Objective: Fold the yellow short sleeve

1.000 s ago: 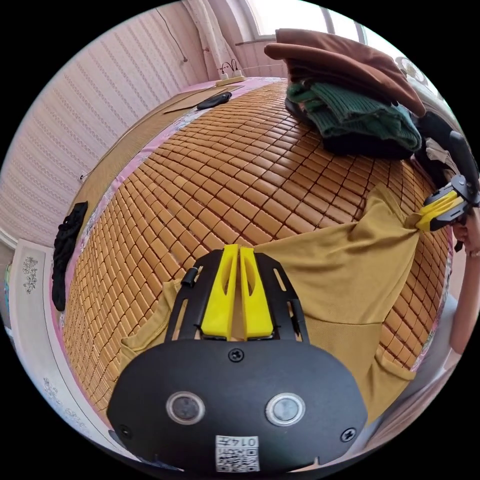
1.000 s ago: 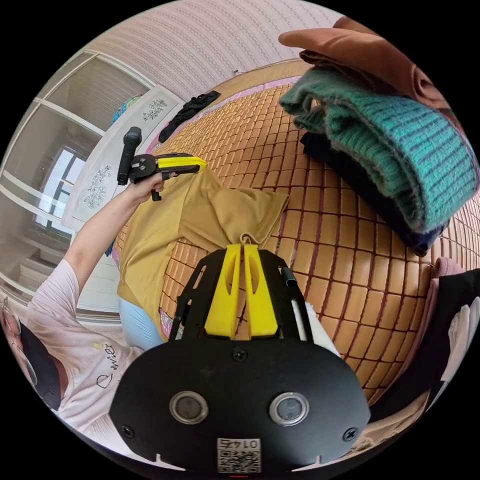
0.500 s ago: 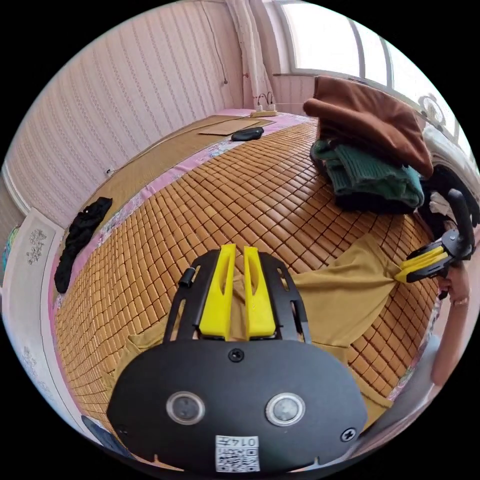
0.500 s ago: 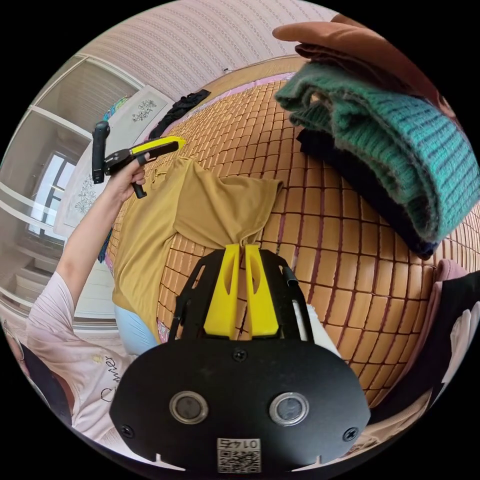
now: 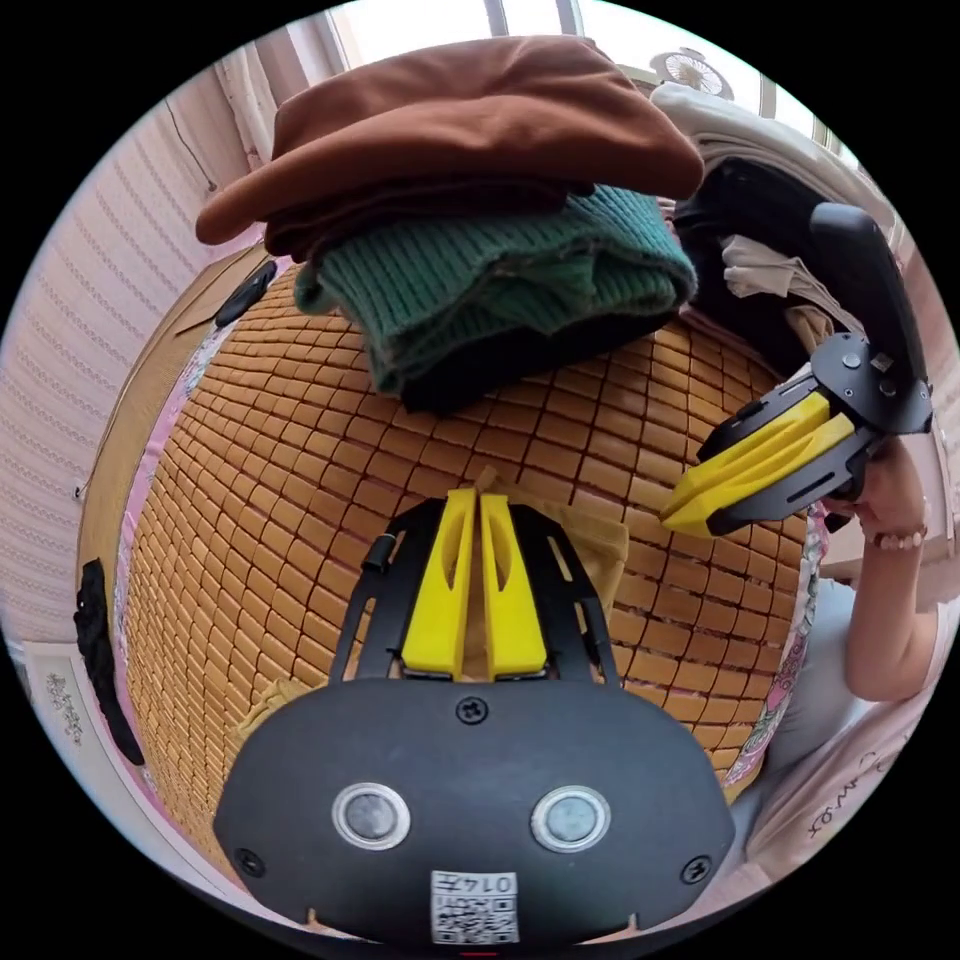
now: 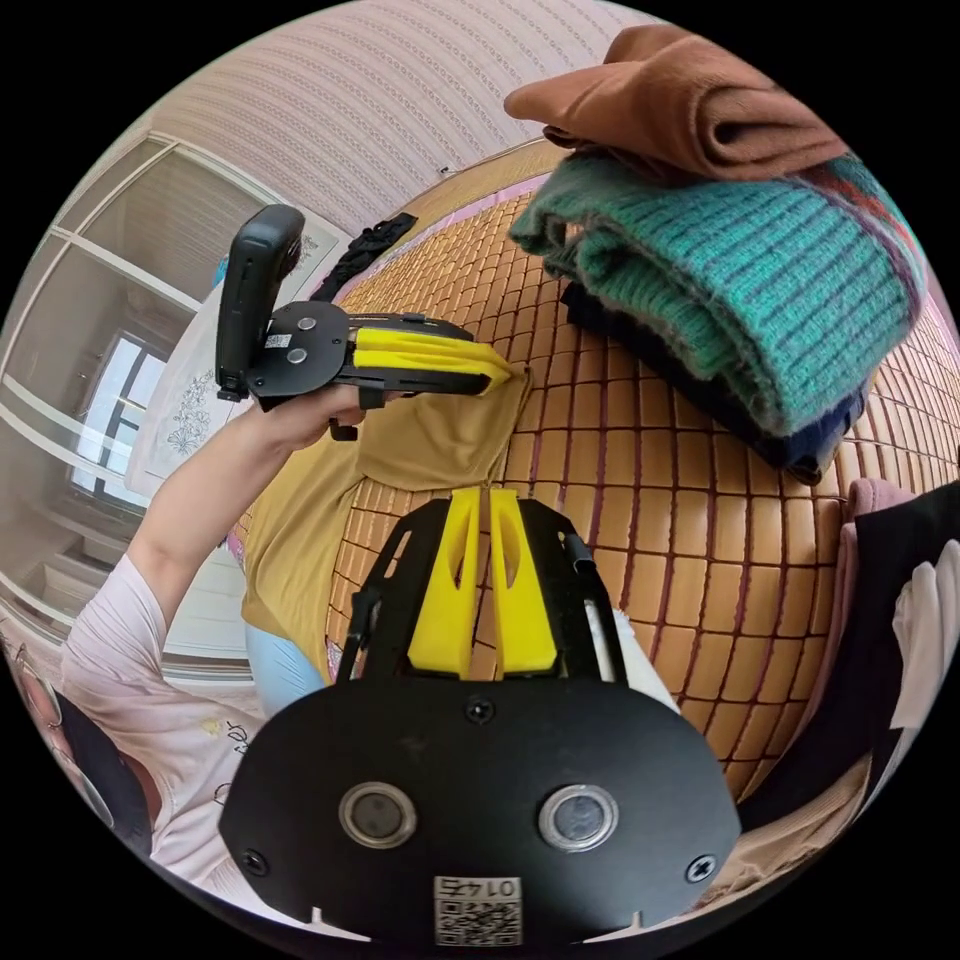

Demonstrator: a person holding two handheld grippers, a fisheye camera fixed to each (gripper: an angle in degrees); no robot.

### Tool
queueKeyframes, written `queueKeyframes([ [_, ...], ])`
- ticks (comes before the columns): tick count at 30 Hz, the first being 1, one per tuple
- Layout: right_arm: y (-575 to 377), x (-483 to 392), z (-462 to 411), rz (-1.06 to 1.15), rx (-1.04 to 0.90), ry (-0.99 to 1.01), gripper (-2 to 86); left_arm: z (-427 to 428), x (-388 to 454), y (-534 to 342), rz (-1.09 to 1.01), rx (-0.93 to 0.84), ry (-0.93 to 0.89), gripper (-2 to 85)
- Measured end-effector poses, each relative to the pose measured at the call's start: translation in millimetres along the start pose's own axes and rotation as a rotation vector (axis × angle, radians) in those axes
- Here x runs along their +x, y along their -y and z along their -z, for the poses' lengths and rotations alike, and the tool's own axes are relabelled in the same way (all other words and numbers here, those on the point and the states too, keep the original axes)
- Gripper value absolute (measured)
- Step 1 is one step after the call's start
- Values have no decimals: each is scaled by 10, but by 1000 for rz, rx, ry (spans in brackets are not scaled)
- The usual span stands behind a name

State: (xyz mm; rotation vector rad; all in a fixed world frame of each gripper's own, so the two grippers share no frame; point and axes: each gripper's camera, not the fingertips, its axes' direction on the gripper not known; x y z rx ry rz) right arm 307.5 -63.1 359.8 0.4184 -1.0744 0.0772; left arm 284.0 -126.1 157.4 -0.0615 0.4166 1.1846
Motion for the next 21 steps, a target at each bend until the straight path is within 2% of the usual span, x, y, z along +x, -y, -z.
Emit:
queueKeyframes([
  [5,-61,6,20,5,21,23,23,489,-276,-560,115,170,-94,-10],
  [11,-44,-263,-162,159,43,-25,87,710,-414,-1027,132,222,-72,-10],
  [14,-88,-528,-211,314,92,-114,153,838,-371,-1215,22,282,-89,-10],
  [16,-177,-722,-265,454,104,-146,166,926,-306,-1374,-62,343,-112,-10],
  [21,-310,-929,-320,605,60,-110,176,963,-155,-1799,-152,386,-149,-10],
])
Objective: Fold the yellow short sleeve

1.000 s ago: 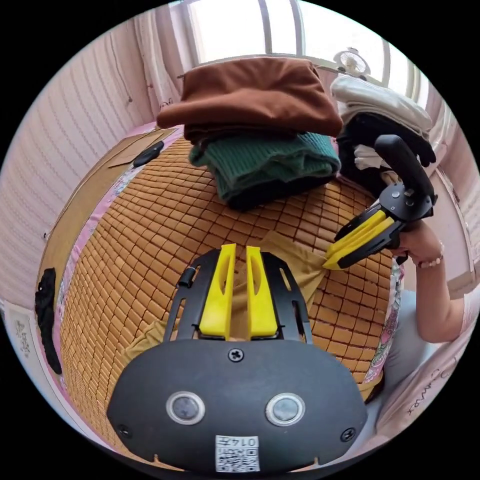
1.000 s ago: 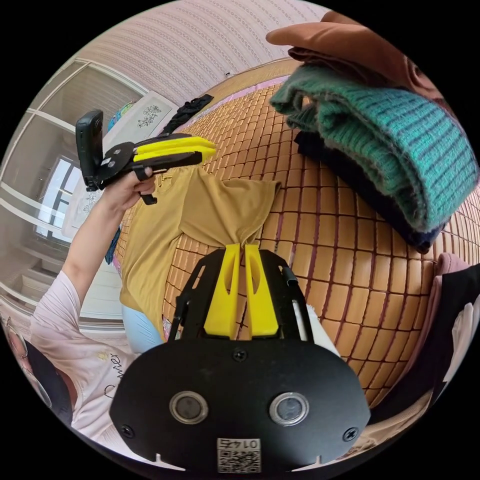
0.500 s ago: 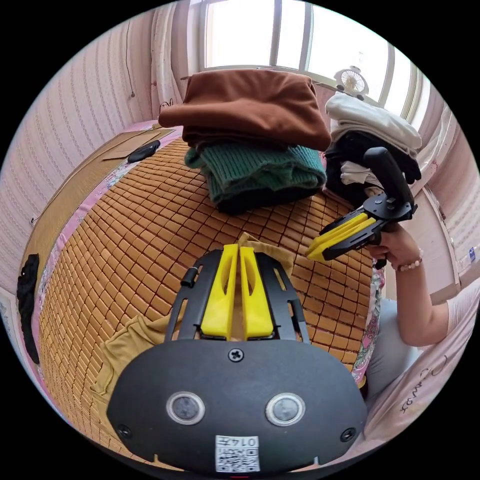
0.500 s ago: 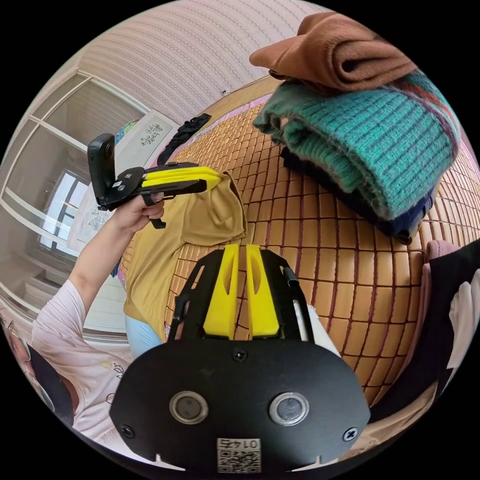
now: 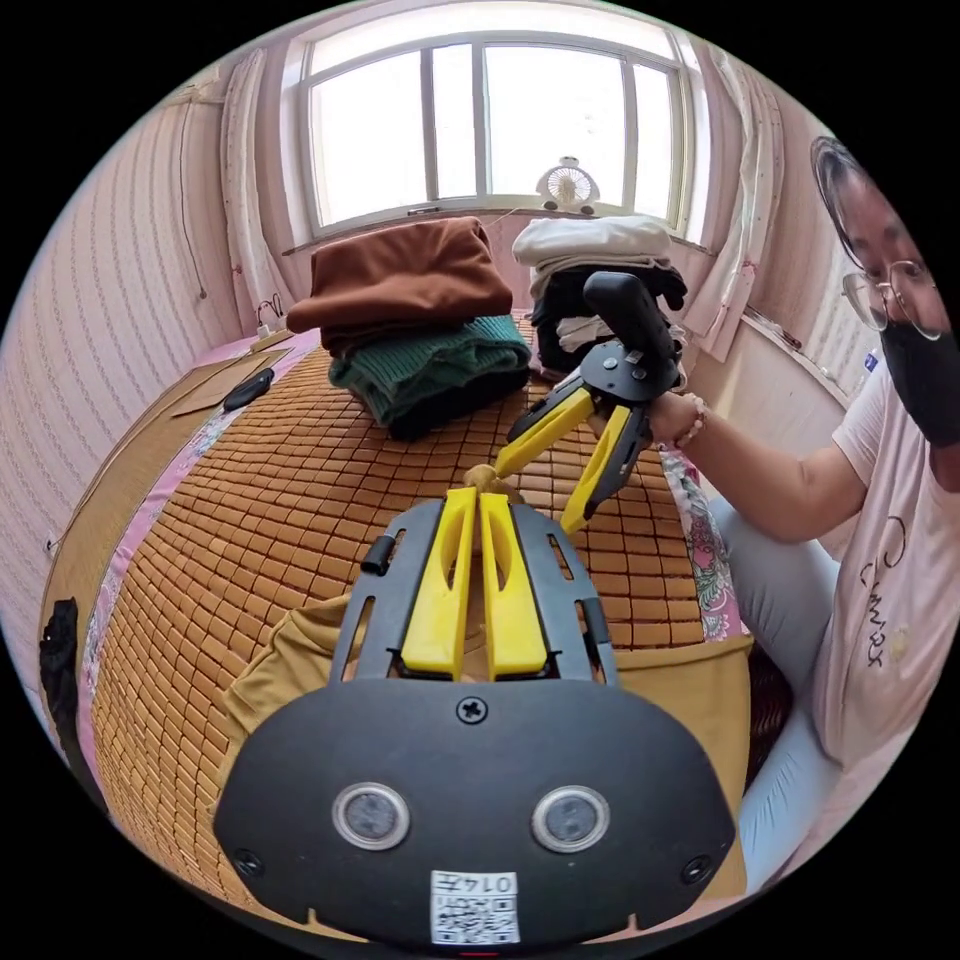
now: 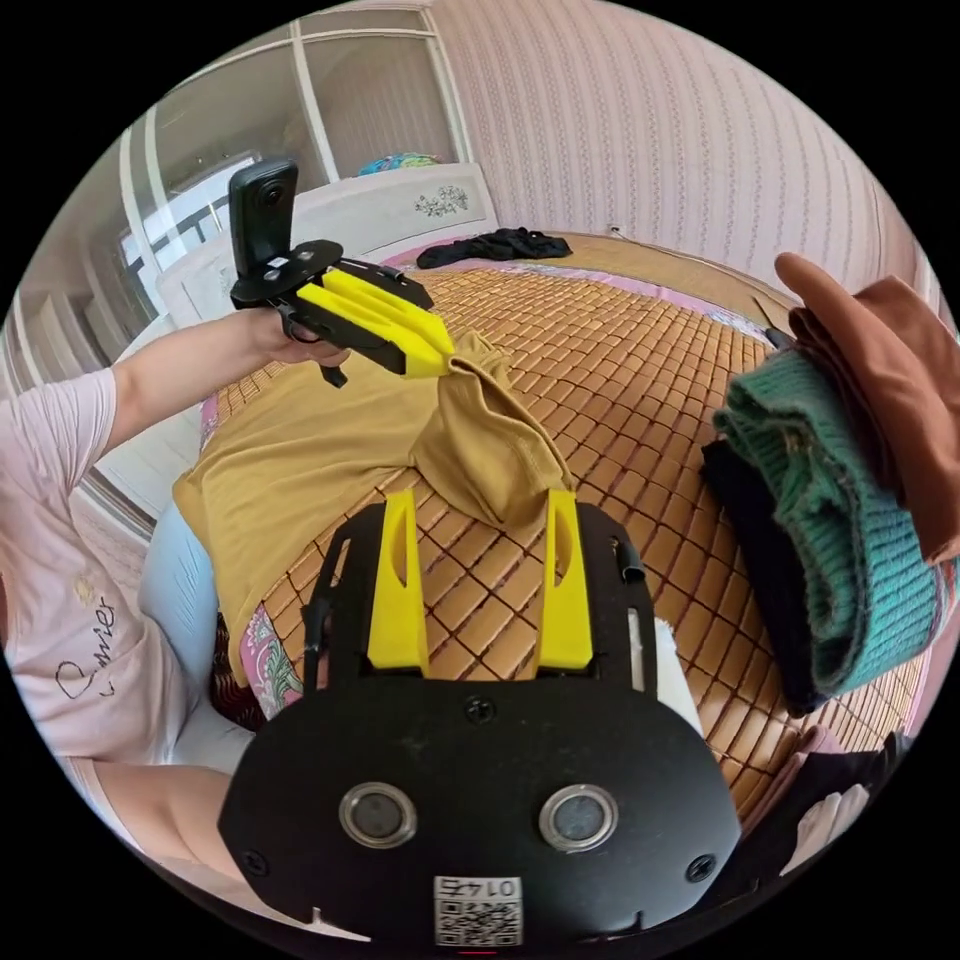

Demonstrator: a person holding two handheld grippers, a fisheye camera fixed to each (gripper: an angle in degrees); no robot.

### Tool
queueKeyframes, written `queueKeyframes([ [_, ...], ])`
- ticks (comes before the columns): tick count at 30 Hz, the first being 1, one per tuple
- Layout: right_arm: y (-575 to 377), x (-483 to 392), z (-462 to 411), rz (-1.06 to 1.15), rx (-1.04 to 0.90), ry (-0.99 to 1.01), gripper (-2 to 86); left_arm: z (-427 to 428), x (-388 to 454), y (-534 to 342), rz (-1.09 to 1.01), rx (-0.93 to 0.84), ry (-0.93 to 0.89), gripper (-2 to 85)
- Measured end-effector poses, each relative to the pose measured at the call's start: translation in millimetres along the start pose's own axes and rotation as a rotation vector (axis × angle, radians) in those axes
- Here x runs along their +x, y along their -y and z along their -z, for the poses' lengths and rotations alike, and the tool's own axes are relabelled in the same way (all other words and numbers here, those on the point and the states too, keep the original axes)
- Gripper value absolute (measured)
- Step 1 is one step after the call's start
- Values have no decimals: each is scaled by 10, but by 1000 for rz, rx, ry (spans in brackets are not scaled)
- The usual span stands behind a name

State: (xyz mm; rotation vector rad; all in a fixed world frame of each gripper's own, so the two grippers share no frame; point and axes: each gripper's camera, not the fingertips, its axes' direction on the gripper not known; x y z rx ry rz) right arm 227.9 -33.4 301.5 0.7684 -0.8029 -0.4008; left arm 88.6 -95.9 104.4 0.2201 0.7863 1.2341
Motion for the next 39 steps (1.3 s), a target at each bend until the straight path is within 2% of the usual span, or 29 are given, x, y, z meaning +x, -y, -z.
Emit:
queueKeyframes([
  [9,-84,27,82,-6,81,-29,161,63,111,-460,32,-12,14,-10],
  [12,-100,250,-1,-143,52,-91,147,89,58,-497,59,3,18,-10],
  [15,-154,528,-50,-235,56,77,82,110,3,-440,66,18,60,-10],
  [16,-188,598,-38,-247,79,153,54,108,-35,-386,67,27,79,-10],
  [19,-318,701,66,-271,156,216,20,90,-176,-162,74,64,109,-10],
  [24,-442,792,329,-382,163,155,7,-179,-450,365,118,82,165,-9],
  [27,-515,829,463,-430,177,168,5,-610,-525,713,142,23,152,-4],
  [29,-518,852,451,-457,127,155,4,-1090,-551,886,181,-118,117,13],
  [32,-468,868,271,-490,-61,138,4,-1406,-525,961,211,-253,131,46],
  [34,-420,832,124,-490,-199,99,4,-1252,-476,968,197,-222,168,54],
  [37,-389,796,109,-492,-239,62,6,-768,-508,812,225,-168,205,54],
  [39,-386,787,147,-497,-221,51,7,-531,-587,612,261,-199,265,51],
])
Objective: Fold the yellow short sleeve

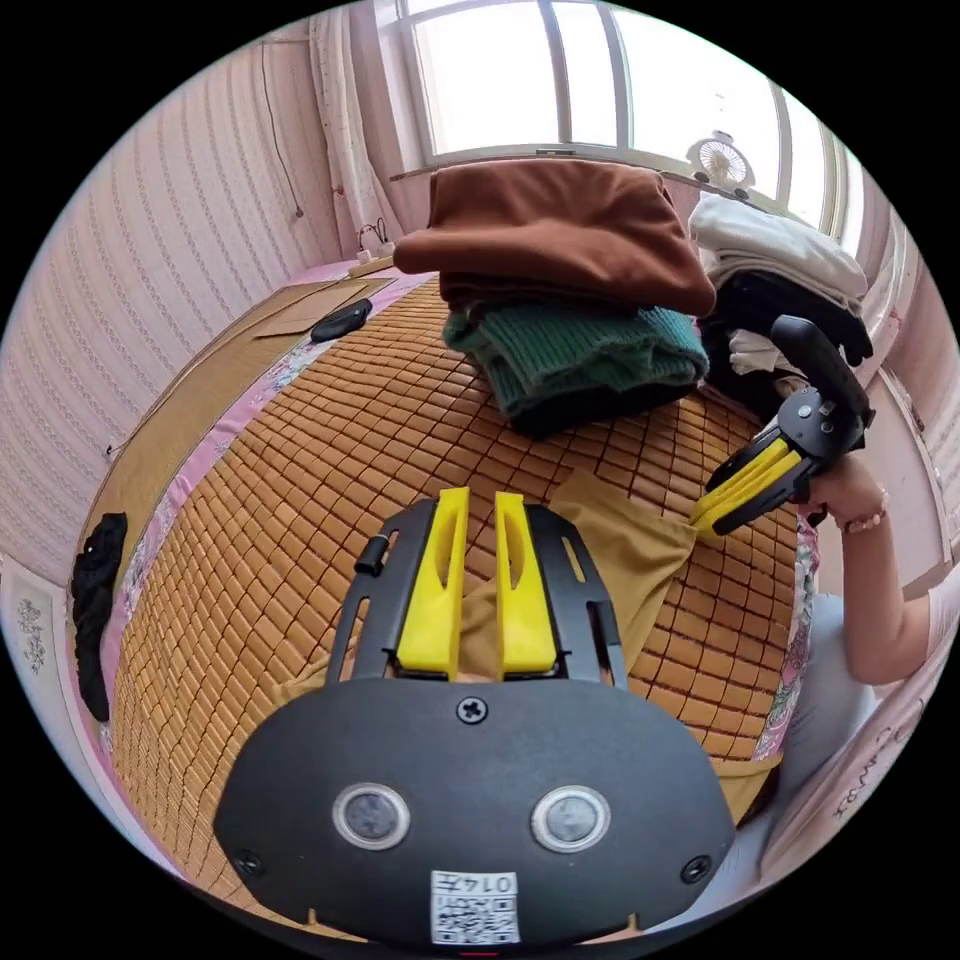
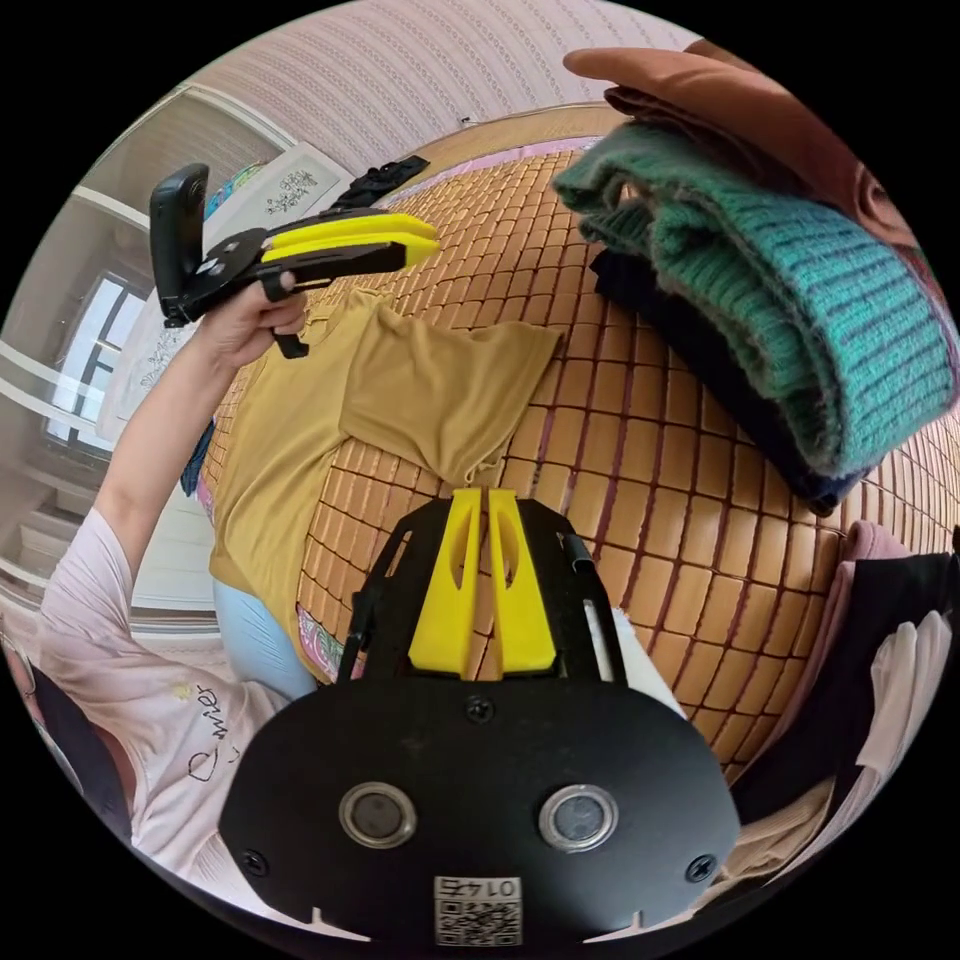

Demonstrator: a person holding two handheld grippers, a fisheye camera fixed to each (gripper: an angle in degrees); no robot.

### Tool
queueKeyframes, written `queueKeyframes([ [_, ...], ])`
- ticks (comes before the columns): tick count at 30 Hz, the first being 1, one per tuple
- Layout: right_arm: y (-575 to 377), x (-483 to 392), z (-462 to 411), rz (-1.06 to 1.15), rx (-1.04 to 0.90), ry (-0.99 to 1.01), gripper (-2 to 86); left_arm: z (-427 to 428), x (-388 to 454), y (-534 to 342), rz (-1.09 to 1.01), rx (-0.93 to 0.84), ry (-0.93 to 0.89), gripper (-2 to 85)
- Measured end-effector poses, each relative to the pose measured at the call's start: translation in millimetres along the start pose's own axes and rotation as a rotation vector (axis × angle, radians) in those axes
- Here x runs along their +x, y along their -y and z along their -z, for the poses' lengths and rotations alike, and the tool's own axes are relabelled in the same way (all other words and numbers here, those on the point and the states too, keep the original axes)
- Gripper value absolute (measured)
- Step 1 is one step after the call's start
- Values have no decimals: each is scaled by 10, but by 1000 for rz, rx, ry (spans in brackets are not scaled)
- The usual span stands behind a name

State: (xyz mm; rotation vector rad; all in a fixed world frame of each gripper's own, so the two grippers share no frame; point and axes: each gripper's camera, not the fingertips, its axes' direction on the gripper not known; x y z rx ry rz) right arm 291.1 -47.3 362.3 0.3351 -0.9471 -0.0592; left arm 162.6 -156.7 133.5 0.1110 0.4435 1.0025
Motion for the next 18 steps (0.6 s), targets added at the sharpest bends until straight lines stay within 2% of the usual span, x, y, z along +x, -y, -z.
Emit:
queueKeyframes([
  [2,-12,4,63,-14,54,1,10,41,-297,-329,68,-79,113,47],
  [4,-13,5,158,-25,198,11,16,-27,-505,-567,132,-141,178,49],
  [9,184,-17,88,-77,369,-71,49,-283,-763,-898,268,-153,63,72],
  [11,282,-12,-44,-91,364,-116,64,-400,-731,-890,265,-154,57,69],
  [13,454,39,-212,-102,275,-73,63,-477,-673,-883,244,-172,54,56],
  [18,613,-100,-271,26,216,15,12,-437,-525,-890,181,-168,47,-2],
])
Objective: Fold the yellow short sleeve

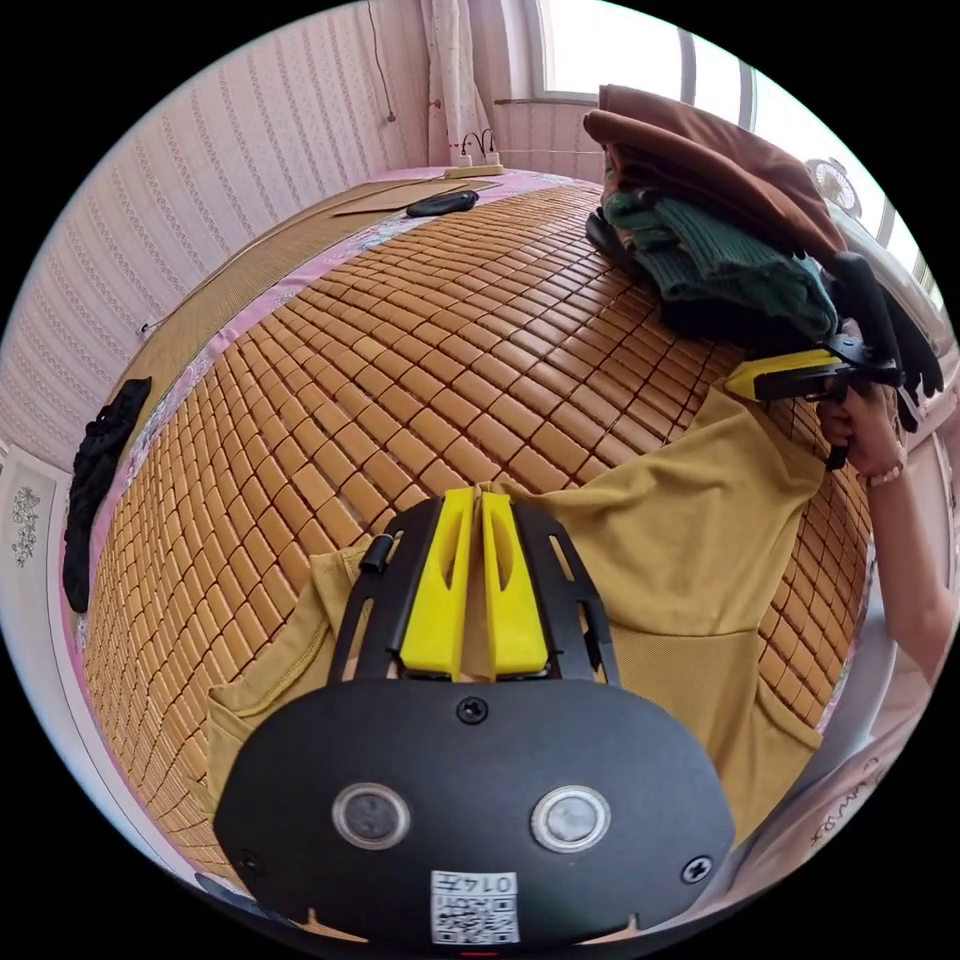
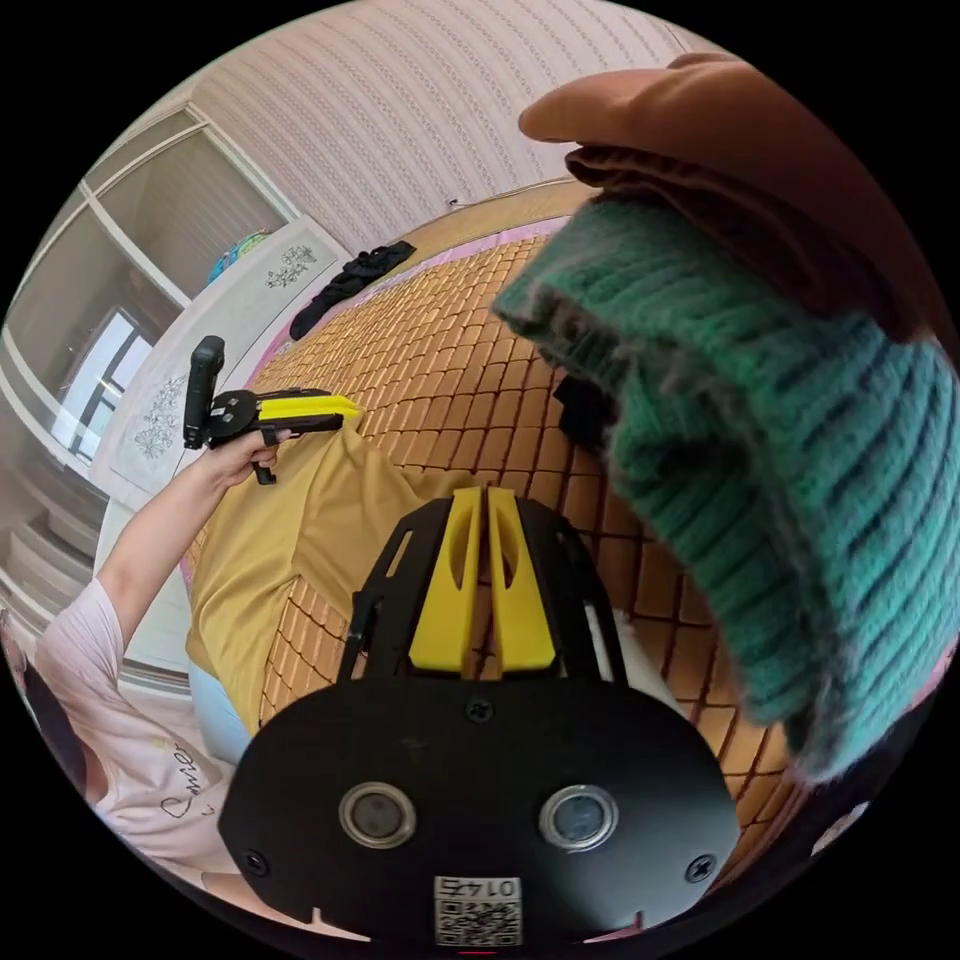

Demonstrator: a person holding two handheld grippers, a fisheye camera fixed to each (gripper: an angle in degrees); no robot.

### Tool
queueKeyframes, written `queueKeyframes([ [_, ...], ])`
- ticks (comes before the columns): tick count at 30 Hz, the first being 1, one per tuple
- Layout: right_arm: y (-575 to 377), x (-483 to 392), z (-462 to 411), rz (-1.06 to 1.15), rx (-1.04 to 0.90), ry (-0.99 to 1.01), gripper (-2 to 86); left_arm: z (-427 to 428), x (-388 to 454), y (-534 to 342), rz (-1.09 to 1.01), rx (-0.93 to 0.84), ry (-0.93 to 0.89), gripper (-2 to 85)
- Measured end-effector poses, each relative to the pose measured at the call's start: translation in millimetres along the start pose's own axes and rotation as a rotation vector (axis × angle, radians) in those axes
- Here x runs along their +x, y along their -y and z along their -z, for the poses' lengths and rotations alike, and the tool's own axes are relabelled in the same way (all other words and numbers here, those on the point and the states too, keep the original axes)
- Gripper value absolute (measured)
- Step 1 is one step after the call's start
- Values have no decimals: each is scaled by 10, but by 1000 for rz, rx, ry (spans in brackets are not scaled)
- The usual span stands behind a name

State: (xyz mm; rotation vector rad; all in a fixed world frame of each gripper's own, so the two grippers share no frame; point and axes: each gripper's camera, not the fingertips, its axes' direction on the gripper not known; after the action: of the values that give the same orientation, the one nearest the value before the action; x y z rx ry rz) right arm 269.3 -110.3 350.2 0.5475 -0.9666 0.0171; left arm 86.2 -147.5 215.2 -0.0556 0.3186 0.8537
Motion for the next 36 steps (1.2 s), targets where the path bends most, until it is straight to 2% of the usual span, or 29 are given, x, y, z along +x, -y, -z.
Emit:
queueKeyframes([
  [3,43,-163,51,47,27,-55,3,93,-5,-74,31,43,60,-8],
  [8,205,-574,120,136,72,-326,0,260,-151,-276,123,139,132,-9],
  [15,598,-879,-459,200,-94,-514,5,101,-181,-475,142,85,135,2],
  [18,609,-873,-439,182,-99,-494,34,240,-261,-576,187,94,94,33],
  [23,415,-973,84,140,-49,-428,75,913,-233,-956,175,184,243,54],
  [25,129,-1066,318,136,-6,-405,76,1130,-125,-1115,139,216,245,51],
  [30,-434,-1189,358,90,13,-209,74,1276,561,-1509,-29,221,91,45],
  [34,-452,-1226,103,96,-125,-295,52,1136,939,-1841,-70,185,-57,44],
  [36,-486,-1232,112,117,-91,-272,20,1105,1002,-1991,-68,167,-85,45],
])
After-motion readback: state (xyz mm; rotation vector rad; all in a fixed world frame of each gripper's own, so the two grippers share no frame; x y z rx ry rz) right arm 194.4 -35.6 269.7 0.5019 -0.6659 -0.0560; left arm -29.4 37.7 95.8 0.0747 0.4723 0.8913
